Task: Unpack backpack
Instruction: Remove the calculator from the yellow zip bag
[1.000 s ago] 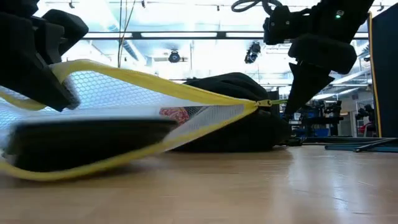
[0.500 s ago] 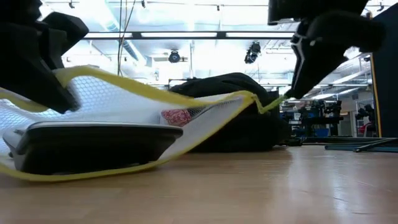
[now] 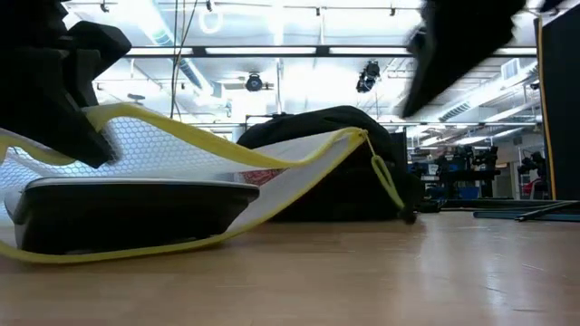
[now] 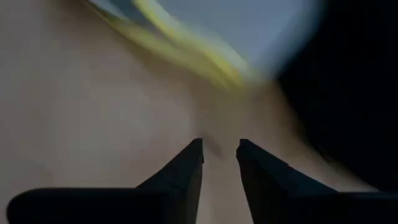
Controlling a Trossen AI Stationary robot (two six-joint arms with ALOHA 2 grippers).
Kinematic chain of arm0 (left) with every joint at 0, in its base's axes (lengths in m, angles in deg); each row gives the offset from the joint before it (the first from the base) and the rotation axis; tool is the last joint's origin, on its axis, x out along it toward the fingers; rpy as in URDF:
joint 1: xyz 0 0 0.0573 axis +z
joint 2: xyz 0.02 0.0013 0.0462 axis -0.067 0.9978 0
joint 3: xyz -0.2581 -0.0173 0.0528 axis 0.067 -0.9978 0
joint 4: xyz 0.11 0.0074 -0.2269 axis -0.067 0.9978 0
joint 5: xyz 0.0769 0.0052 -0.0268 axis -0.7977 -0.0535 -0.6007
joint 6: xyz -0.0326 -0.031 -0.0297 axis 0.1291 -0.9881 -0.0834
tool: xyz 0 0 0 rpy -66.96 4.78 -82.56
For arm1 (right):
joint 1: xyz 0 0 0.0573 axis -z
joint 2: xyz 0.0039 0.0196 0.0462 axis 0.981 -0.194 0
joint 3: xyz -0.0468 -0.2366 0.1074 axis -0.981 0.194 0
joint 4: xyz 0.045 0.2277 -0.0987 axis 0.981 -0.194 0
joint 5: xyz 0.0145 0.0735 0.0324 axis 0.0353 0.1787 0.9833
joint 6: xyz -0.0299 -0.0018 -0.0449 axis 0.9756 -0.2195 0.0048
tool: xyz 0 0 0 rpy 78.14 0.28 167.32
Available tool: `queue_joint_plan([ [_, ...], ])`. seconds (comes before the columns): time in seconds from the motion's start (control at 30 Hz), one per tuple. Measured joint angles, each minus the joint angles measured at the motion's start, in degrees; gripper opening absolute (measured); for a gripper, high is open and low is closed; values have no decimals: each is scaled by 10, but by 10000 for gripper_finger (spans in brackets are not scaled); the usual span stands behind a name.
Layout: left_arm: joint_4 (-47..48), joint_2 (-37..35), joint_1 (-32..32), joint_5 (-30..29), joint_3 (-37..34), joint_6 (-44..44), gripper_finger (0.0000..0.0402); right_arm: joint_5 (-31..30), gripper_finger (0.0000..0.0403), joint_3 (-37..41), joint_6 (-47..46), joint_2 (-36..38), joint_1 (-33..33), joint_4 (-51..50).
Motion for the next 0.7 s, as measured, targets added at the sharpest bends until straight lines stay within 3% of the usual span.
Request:
queue_joint_plan([
  [0.2, 2, 0, 10, 0, 10, 24, 0, 28, 88, 43, 226, -9, -20, 321],
  [0.37, 4, 0, 33, -2, 48, 86, 0, 25, 113, 47, 387, -82, -35, 482],
  [0.7, 13, -1, 61, -2, 73, 120, 0, -72, 188, -12, 461, -206, -41, 490],
])
